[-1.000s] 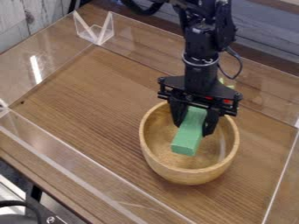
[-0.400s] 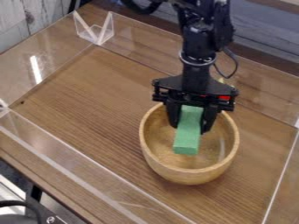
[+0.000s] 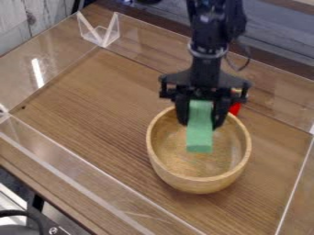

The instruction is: Remove the green block from the brown bowl and put it on the table

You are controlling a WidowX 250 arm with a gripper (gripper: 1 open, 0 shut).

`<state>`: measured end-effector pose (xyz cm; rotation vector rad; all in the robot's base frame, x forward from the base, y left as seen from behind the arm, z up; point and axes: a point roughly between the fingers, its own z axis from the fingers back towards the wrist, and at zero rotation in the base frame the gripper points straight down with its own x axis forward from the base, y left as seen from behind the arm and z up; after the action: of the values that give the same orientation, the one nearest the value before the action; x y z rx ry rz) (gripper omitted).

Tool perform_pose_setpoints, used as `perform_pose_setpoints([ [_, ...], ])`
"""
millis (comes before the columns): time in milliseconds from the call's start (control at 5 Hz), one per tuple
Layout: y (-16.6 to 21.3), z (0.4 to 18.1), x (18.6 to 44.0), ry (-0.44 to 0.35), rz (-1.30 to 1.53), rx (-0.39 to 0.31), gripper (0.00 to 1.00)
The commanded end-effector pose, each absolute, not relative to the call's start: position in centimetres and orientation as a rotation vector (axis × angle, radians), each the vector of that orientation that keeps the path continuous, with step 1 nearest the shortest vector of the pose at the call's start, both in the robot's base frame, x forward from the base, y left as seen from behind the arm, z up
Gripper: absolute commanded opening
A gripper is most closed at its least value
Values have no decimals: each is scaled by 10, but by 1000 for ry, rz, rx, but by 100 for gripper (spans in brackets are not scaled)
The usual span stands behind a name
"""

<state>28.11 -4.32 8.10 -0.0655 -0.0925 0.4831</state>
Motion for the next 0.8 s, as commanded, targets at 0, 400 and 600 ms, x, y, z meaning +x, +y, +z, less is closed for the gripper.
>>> perform_pose_setpoints([
  [0, -35, 117, 290, -183, 447, -99, 0],
  [400, 16, 124, 275, -210, 217, -108, 0],
  [600, 39, 119, 274, -214, 158, -88, 0],
])
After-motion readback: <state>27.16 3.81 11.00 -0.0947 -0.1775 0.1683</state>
